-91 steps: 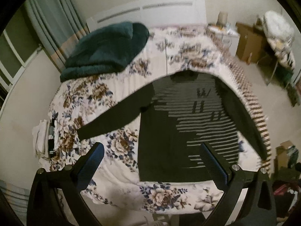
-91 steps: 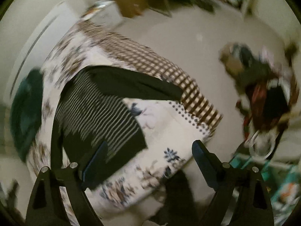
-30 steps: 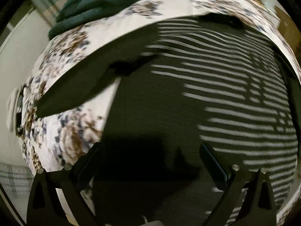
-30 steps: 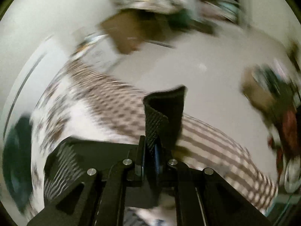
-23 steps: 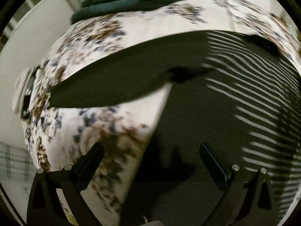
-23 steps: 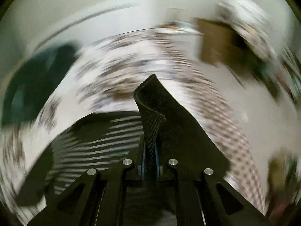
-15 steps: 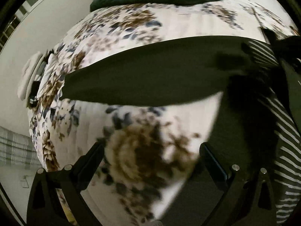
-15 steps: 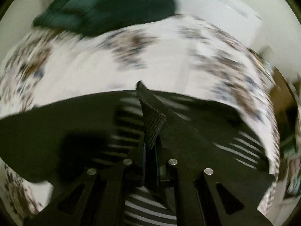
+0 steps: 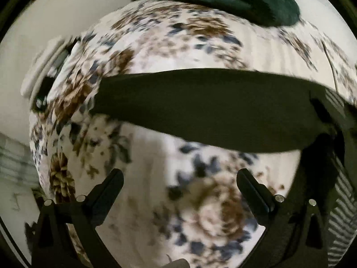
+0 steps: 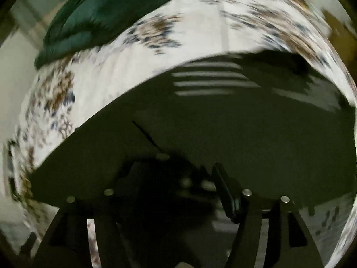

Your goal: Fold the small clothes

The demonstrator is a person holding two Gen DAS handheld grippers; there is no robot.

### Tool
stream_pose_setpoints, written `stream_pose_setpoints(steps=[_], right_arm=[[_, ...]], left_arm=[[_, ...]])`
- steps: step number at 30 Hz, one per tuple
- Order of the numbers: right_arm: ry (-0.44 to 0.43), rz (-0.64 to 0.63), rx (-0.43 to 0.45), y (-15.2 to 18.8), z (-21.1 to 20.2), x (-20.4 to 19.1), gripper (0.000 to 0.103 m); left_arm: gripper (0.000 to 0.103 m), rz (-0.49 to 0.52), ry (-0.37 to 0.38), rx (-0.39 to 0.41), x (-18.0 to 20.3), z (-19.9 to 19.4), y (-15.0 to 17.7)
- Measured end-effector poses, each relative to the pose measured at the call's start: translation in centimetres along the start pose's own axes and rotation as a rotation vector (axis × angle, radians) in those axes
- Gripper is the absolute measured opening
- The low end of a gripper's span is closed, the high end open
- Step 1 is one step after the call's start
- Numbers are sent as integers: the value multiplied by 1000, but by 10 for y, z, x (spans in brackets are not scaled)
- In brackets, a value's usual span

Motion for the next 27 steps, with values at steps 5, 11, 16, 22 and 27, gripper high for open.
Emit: stream_pose_setpoints(steps=[5,11,16,22,27], right_arm=[[26,179,-33,31,-30,67,67],[98,334,-66,67,-20,126,67],[151,398,-55,80,-16,153,67],[248,362,-23,73,-17,158,67],[282,342,0,59,-25,159,67]], left_arm=[[103,-210,107,-35,-71,22,-2],[90,-578,274,-47,-143,83,-1],[78,-736,324,-39,-160,125,-18],[10,-712,172,-4,-165,128,-47],[7,-628,82,77,-162,96,-60]])
Point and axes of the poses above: each gripper's, at about its wrist camera, not at the fingertips, and z roughly the way its jaws point, x to its right, y to its underside, the point moved 1 cm from there along z, roughly the way its jaws point, and after that the axes turned 14 degrees about z, right-handed, at the moved point
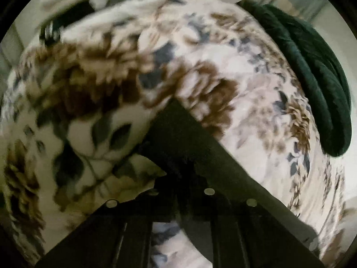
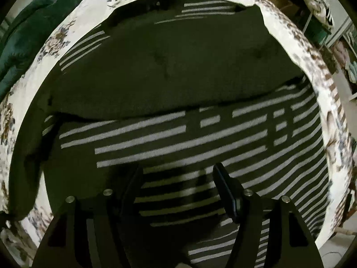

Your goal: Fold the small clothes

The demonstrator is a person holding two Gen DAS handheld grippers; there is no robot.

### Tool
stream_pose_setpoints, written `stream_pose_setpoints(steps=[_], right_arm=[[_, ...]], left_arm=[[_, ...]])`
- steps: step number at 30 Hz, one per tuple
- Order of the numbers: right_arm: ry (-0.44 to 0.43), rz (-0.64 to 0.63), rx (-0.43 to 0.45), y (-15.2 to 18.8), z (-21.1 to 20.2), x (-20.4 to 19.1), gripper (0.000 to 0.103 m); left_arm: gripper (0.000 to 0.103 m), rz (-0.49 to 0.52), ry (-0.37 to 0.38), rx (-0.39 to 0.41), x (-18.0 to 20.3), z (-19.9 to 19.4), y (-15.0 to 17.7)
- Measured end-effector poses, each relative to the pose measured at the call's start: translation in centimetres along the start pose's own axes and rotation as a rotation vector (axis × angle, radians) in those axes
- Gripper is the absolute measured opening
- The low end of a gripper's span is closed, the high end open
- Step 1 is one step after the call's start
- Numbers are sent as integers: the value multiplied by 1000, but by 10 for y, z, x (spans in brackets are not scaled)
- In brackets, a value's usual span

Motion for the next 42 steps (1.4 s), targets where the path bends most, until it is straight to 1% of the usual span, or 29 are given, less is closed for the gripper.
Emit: stream_pose_setpoints(steps=[2,5,9,13,16,19,23,24,25,26,30,32,33,34,35,37,38,39,40,41,42], right_arm=[[28,-17,18,-5,-3,-1,68],[55,-38,31,-19,-3,-7,85],[40,-42,51,-46,-3,-15,87],[0,-45,34,-68,0,-8,87],[-23,-43,26,-78,-2,9,87],[-41,-18,9,-89,-2,35,87],[-54,42,-10,-108,5,80,87],[-43,57,-16,-114,8,94,87],[-38,67,-18,-118,11,103,87],[-36,79,-22,-123,13,114,87],[-33,124,-40,-142,19,157,87],[-29,139,-44,-152,20,176,87],[-31,147,-45,-157,18,186,87],[-36,151,-48,-159,17,192,87],[-51,157,-58,-163,16,199,87],[-102,169,-83,-169,12,208,87],[-126,169,-95,-171,10,208,87],[-150,167,-107,-172,8,206,87],[-175,164,-118,-172,7,201,87],[-200,159,-129,-173,4,194,87],[-233,147,-140,-173,1,184,87]], left_arm=[[7,54,-26,52,11,-19,-3],[7,156,-72,137,33,-51,-6],[7,290,-90,243,75,-99,-6],[7,401,-50,324,132,-145,2],[6,510,3,355,188,-172,23],[6,629,77,359,256,-187,58],[6,773,217,318,351,-195,121],[4,819,263,302,379,-198,144],[4,850,288,298,398,-201,158],[4,905,323,296,425,-205,183],[4,1051,440,270,496,-220,260],[5,1117,475,232,519,-221,293],[9,1138,484,223,525,-223,306],[9,1151,491,224,526,-225,316],[9,1154,487,227,522,-226,323],[10,1132,452,222,512,-222,326],[16,1109,421,206,500,-216,323],[29,1089,386,194,489,-209,318],[39,1065,346,183,475,-200,314],[64,1042,306,171,460,-191,308],[81,1005,249,161,440,-179,298]])
Point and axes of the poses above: each gripper's, at about its wrist camera, not at the fingertips, and z roughly the way its jaws point, x to its right, y to its underside, the point moved 1 cm from there along z, roughly the way its jaws point, and after that the axes turned 14 degrees about z, right-handed, at the moved point
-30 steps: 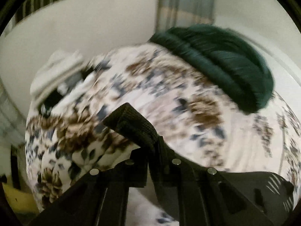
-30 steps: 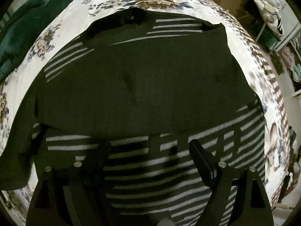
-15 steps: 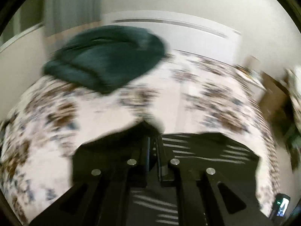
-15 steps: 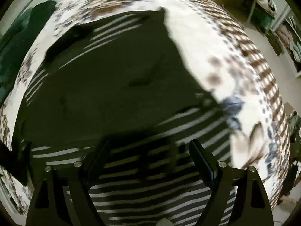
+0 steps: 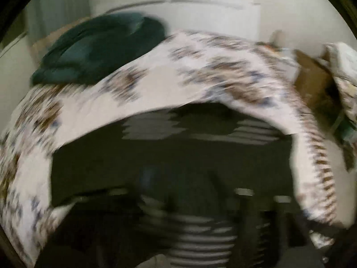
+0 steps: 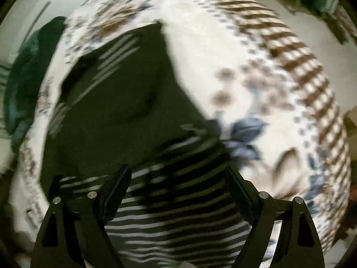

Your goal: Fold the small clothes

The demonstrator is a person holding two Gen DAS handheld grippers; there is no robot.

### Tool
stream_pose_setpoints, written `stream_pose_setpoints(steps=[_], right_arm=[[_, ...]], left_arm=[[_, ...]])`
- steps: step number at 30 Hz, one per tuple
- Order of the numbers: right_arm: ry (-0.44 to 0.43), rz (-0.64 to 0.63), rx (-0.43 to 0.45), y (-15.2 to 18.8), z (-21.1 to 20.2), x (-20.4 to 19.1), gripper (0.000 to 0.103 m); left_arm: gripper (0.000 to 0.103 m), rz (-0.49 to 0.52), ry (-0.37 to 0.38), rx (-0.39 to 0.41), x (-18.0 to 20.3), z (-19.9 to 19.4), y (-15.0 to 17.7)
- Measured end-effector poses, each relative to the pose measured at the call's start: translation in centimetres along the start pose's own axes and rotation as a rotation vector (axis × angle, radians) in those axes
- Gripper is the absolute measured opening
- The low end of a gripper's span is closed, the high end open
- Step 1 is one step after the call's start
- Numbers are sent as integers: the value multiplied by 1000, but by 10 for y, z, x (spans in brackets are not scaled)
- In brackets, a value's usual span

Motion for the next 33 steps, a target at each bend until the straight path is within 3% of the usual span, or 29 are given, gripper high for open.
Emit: stream_pose_setpoints(steps=[6,13,16,17,18,19,20,21,28,33], right_arm=[[-143,-160,-105,14,30,-112,87],[-120,-366,-148,27,118,-240,87],[-87,-406,-201,49,149,-270,81],[-50,-407,-214,56,160,-276,69],[-30,-407,-208,66,168,-283,45],[-14,-413,-185,71,170,-286,31],[20,-421,-137,76,166,-287,10],[32,-422,-100,77,162,-287,2],[-59,-396,75,74,85,-270,1],[-89,-310,175,45,22,-227,1]], left_arm=[[83,-144,-223,-159,-105,29,71],[83,-230,-375,-247,-182,40,114],[83,-250,-393,-267,-200,44,124],[83,-255,-396,-273,-203,44,127],[83,-261,-393,-277,-208,46,128],[83,-263,-390,-281,-210,48,128],[83,-265,-390,-284,-210,48,129],[83,-267,-385,-283,-213,49,129],[83,-266,-366,-260,-221,44,118],[83,-271,-352,-222,-222,36,100]])
Point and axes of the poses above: each gripper's, at about its wrist camera, not at the fingertips, and z roughly the way its jaws point, x to its right, y to its underside, the point moved 1 cm from there along z, roughly the way its jaws point, and after that the axes turned 14 degrees about z, right-handed, at the moved point
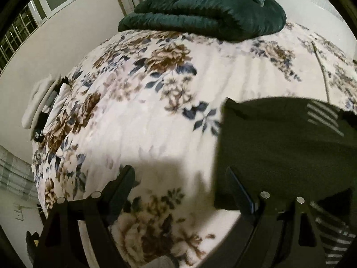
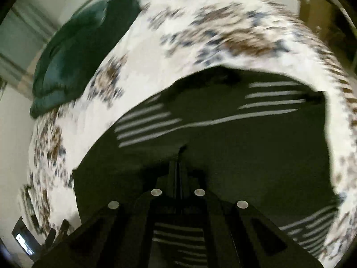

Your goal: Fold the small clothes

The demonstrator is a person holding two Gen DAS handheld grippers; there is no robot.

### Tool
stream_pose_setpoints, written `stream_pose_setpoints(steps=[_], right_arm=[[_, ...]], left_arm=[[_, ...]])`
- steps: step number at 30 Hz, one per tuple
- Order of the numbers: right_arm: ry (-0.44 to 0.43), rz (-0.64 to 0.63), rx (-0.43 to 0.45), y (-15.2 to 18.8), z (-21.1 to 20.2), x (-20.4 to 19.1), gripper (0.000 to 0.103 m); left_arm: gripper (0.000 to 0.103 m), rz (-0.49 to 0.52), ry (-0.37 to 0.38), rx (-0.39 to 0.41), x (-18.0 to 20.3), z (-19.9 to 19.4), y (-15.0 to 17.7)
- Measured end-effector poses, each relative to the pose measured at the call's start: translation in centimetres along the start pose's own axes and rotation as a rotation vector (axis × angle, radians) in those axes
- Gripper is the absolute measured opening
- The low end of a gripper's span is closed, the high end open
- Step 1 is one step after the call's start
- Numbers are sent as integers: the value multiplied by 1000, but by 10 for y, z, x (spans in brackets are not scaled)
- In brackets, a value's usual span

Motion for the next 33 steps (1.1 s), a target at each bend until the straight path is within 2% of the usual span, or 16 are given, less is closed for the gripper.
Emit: stream_pose_setpoints(steps=[2,5,10,12,13,16,18,19,20,21,23,27,29,31,32,33], right_arm=[[35,26,22,-13,-14,28,1],[140,95,56,-30,-24,92,1],[296,154,99,-39,-22,177,1],[337,173,102,-37,-18,199,1],[341,183,92,-36,-15,207,1],[315,205,-22,-33,3,223,1],[283,264,-45,-34,1,234,18],[252,299,-30,-37,-5,239,24],[223,324,-11,-39,-12,242,36],[189,344,5,-43,-17,244,42],[124,364,6,-52,-18,245,46],[114,340,-10,-67,-1,235,47],[130,305,-75,-74,19,228,50],[174,256,-98,-75,29,218,32],[208,212,-77,-74,28,211,8],[240,161,-36,-73,22,201,2]], left_arm=[[83,-1,14,16,3,-3,-7],[83,15,35,28,15,-3,-19],[83,68,61,51,47,2,-40],[83,98,65,51,62,7,-48],[83,114,67,50,69,11,-52],[83,161,60,46,87,19,-63],[83,198,56,49,98,23,-69],[83,214,52,53,103,24,-72],[83,234,51,58,108,26,-74],[83,248,48,62,113,27,-76],[83,272,44,67,120,29,-79],[83,308,31,59,132,39,-85],[83,319,29,48,137,45,-86],[83,327,27,41,140,47,-87],[83,332,27,41,142,48,-87],[83,335,26,43,142,48,-87]])
Point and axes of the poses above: each gripper's, at about its wrist camera, not at the fingertips, and z roughly the way its jaws point, x to its right, y to its underside, the point moved 1 cm from there along z, roughly the way its jaws point, and after that the axes turned 14 degrees about z, right-handed, at the moved point
